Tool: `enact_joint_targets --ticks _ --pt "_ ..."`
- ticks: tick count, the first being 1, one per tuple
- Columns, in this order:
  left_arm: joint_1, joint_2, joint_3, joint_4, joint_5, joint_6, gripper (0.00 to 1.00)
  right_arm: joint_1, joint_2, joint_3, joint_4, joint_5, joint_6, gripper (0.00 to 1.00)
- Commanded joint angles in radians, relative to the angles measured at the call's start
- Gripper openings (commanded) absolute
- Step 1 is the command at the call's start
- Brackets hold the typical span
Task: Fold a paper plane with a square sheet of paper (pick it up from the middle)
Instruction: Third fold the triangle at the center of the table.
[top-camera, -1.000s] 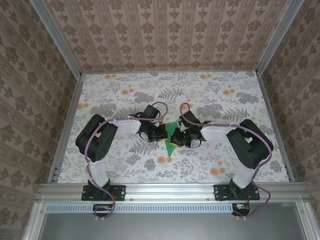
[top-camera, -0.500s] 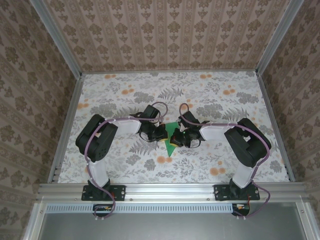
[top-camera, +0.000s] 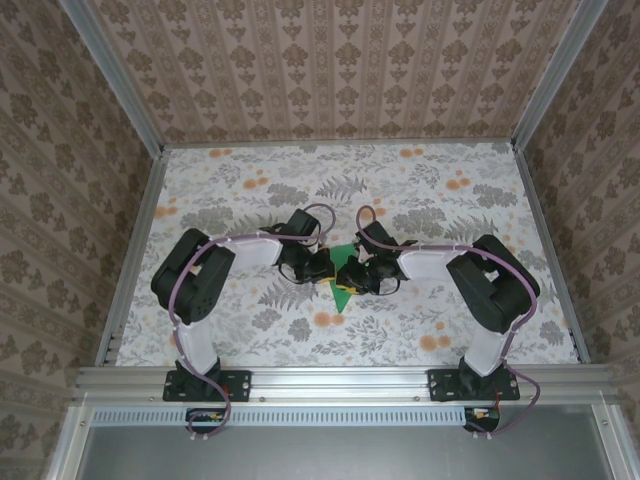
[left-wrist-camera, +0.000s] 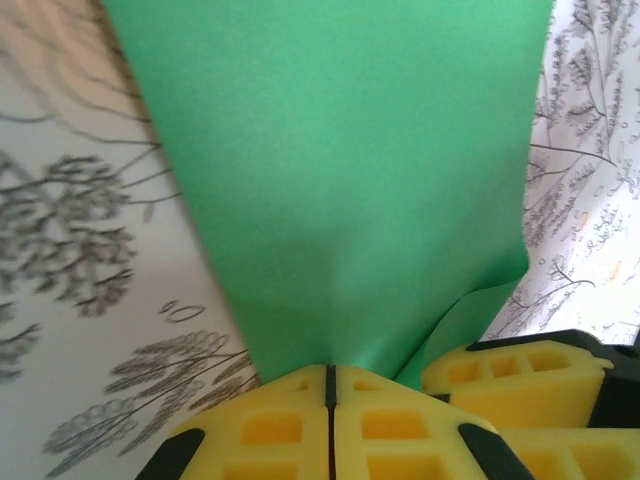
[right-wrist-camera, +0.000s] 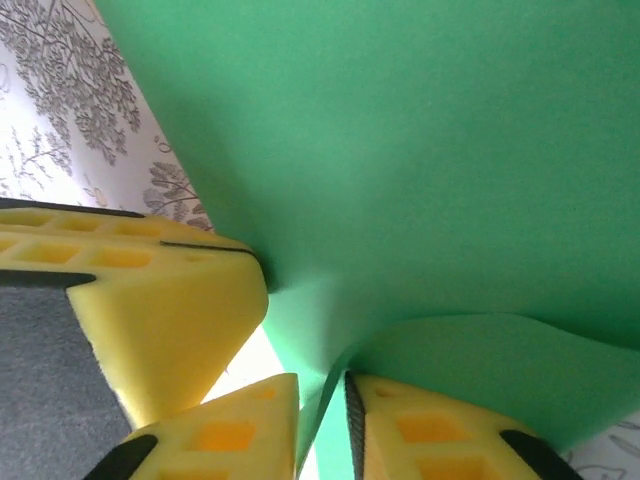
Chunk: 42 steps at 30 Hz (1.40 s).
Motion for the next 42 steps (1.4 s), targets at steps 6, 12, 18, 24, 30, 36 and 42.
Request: enact_joint_targets --ticks 6,12,18,24,30,36,42 --pt "0.091 -0.147 -0.030 -0.071 -0.028 0.028 0.08 0.004 0.021 0.000 -0.054 0.033 -0.013 0.34" --pt "0.099 -0.193 -0.074 -0.046 -0.007 0.025 0.08 0.004 0.023 -0.004 -0.051 0.036 -0.012 0.39" --pt "0.088 -0.196 -0.098 0.000 0.020 0.004 0.08 0.004 0.019 -0.015 -0.051 0.044 -0.012 0.42" --pt "0.051 -0.186 -0.103 0.033 0.036 -0.011 0.06 0.001 0.016 -0.027 -0.067 0.058 -0.017 0.18" --pt "0.008 -0.160 -0.113 0.093 0.060 -0.042 0.03 0.001 0.018 -0.034 -0.083 0.065 -0.026 0.08" --pt "-0.040 -0.116 -0.103 0.108 0.056 -0.057 0.00 0.000 0.019 -0.033 -0.081 0.065 -0.025 0.03" --pt "-0.058 -0.069 -0.081 0.079 0.025 -0.054 0.00 -0.001 0.020 -0.033 -0.077 0.061 -0.022 0.01"
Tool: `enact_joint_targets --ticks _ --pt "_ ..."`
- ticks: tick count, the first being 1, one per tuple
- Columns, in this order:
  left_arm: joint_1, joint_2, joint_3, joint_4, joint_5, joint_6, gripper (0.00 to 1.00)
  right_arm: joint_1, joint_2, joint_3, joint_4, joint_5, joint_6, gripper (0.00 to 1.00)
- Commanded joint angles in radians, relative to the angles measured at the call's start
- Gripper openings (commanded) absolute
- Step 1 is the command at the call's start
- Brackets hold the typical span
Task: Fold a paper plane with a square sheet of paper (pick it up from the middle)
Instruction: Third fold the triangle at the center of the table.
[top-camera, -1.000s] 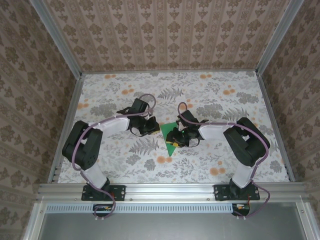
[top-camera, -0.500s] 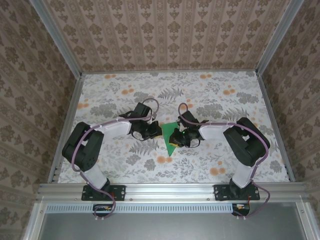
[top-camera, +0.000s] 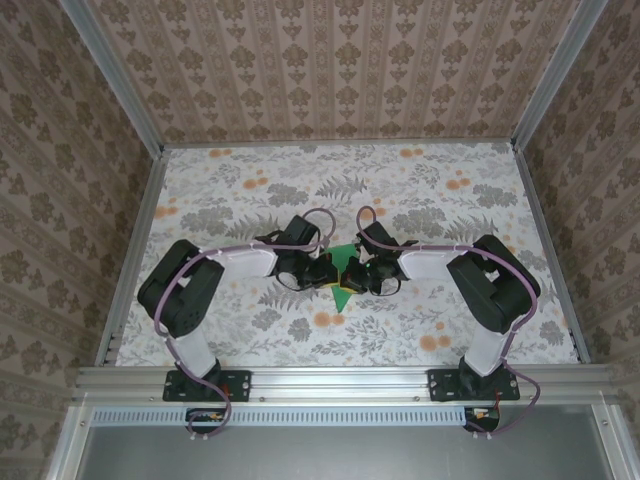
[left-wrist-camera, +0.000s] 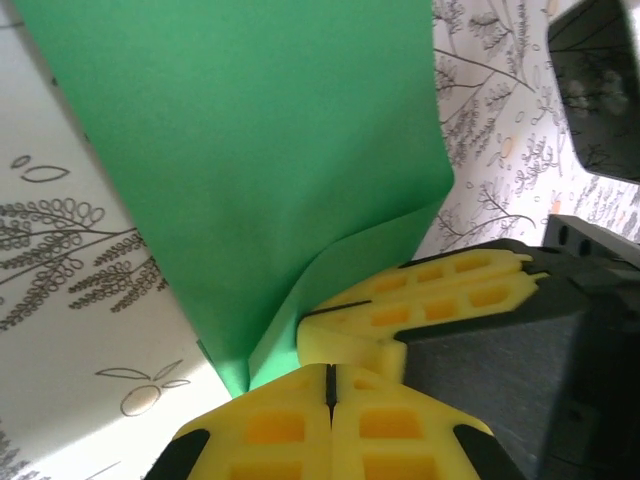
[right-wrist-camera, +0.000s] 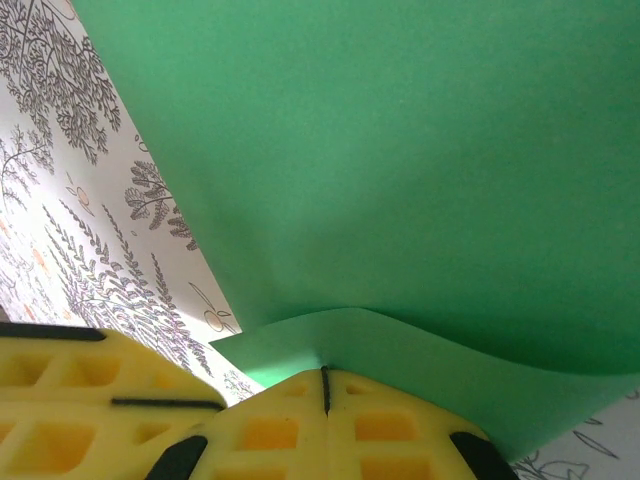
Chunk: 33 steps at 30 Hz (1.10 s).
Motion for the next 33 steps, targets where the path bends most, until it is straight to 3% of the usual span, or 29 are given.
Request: enact_joint_targets --ticks 1,17,33 --pt "-0.011 0.034 0.024 -0.019 -0.017 -0.013 0.00 -0.003 0.019 -0.029 -0.062 0.043 -0.002 0.01" --pt "-0.044 0.101 0.072 -0.227 -0.204 0.068 0.00 -0.030 -0.130 -0.103 0.110 -0.024 -0.080 0.03" --pt "-0.087 0.157 0.149 -0.429 -0.379 0.143 0.00 -0.083 -0.034 -0.135 0.141 0.005 -0.133 0.03"
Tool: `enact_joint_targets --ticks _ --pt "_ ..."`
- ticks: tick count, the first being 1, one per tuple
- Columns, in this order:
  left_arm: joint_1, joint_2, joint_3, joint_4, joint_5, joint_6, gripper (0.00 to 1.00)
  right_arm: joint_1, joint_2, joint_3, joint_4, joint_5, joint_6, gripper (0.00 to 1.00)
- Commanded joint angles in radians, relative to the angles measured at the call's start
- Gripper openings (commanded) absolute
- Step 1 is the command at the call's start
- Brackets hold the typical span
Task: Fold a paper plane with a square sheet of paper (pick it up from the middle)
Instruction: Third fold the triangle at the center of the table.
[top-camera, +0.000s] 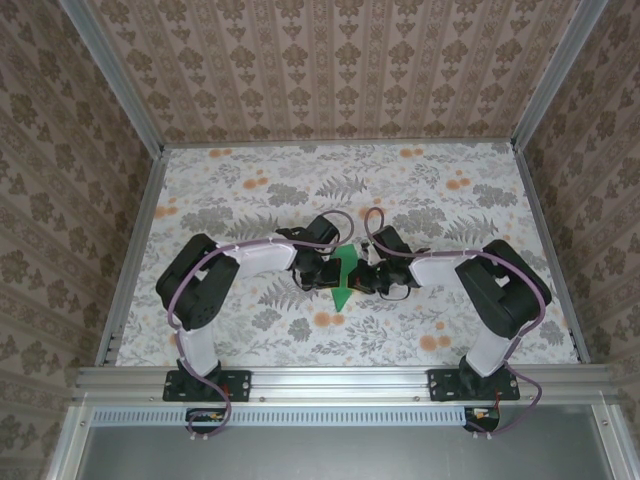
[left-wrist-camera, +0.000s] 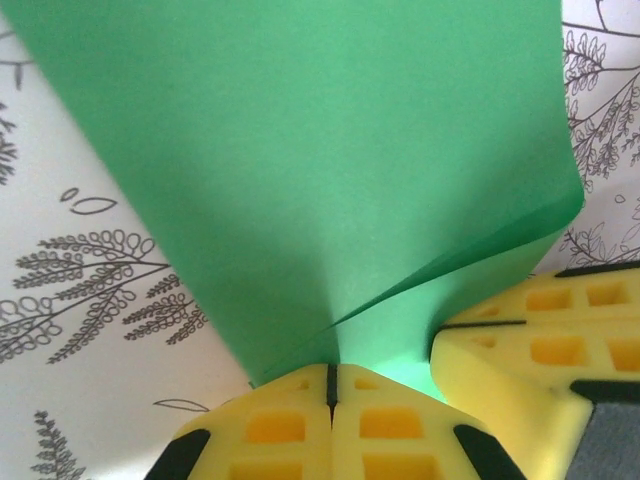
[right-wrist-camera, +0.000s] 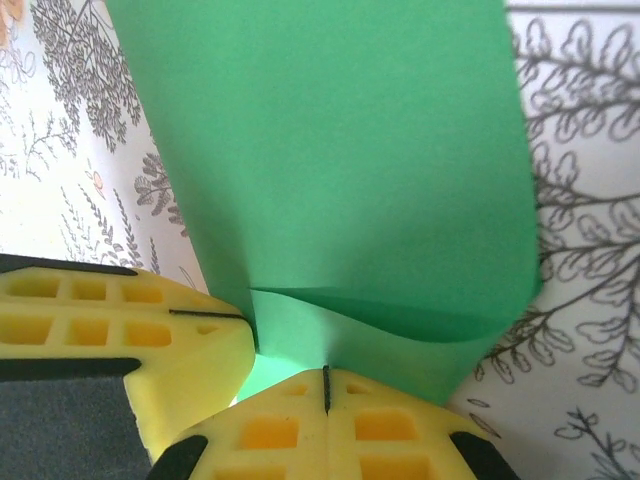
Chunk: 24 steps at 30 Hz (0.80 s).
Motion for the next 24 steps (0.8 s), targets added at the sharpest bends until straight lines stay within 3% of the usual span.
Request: enact_joint_targets --ticks 1,18,24 --pt "0.003 0.067 -0.027 -0.164 -0.131 0.043 0.00 -0.032 0.027 -0.010 -0.005 0.028 -0.021 0.03" --pt "0.000 0.093 -0.045 -0.171 -0.131 0.073 0.00 -0.138 0.070 0.142 -0.122 0.103 -0.018 0.02" --pt "0.000 0.094 -0.044 -0.166 -0.133 0.060 0.00 -0.139 0.014 0.134 -0.103 0.054 -0.023 0.03"
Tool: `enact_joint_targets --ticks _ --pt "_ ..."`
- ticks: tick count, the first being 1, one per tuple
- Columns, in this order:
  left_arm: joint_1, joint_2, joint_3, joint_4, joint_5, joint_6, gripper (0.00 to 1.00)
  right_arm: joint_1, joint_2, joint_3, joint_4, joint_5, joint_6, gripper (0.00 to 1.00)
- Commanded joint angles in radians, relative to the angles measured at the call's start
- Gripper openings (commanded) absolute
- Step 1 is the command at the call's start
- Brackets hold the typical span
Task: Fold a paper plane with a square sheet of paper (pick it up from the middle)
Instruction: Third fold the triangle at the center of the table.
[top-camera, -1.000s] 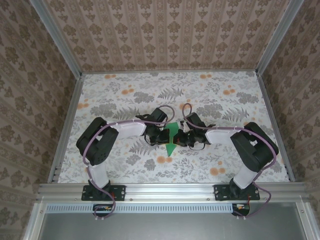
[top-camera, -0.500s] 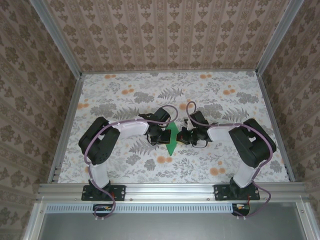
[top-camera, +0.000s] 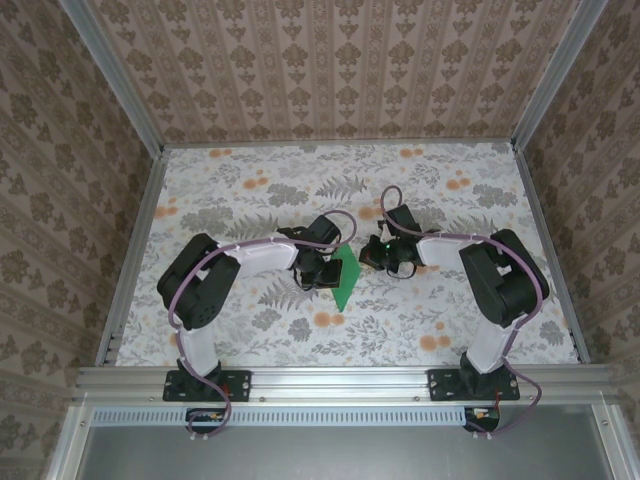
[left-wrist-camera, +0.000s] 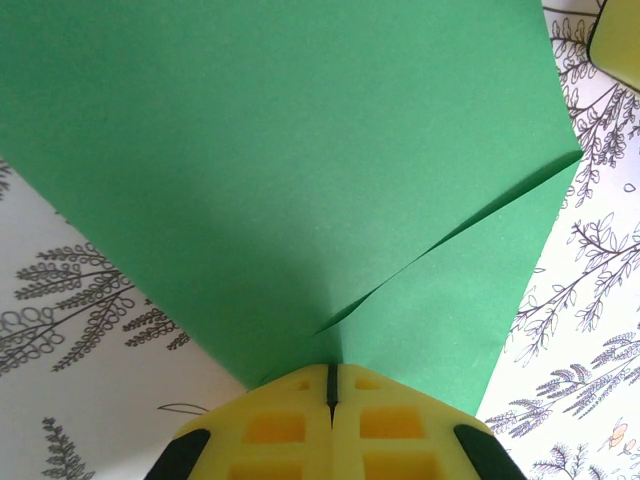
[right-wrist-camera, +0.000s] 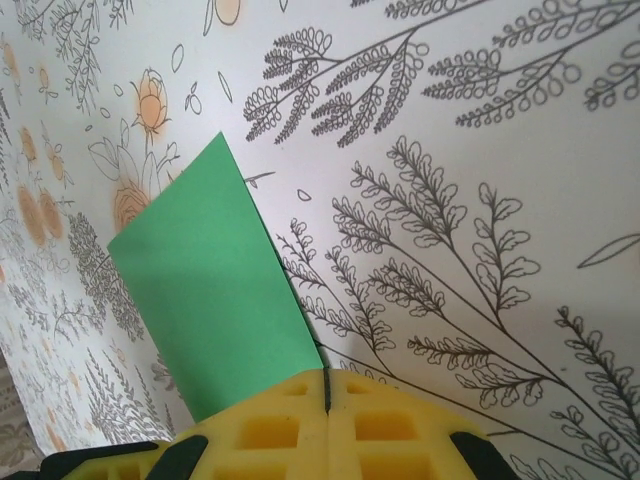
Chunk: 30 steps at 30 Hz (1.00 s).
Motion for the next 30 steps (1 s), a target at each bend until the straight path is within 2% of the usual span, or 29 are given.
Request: enact_joint_targets --ticks 1,5,13,21,30 --pt "0.003 0.087 -0.058 -0.148 -0.122 0.010 0.00 0.000 -0.057 -0.011 -0.023 -0.018 -0.015 0.03" --pt "0.003 0.086 -0.059 -0.138 -0.127 -0.015 0.00 0.027 -0.123 -0.095 0.022 -0.076 0.018 0.03" --pt "0.004 0.084 -0.076 -0.102 -0.112 -0.044 0.00 0.183 -0.206 -0.207 0.096 -0.118 0.109 0.03" --pt "0.003 0.080 -0.083 -0.094 -0.108 -0.053 0.00 0.253 -0.153 -0.212 0.130 -0.102 0.151 0.03" --pt "0.003 0.079 -0.088 -0.089 -0.102 -0.061 0.00 0.265 -0.093 -0.199 0.097 -0.113 0.138 0.03"
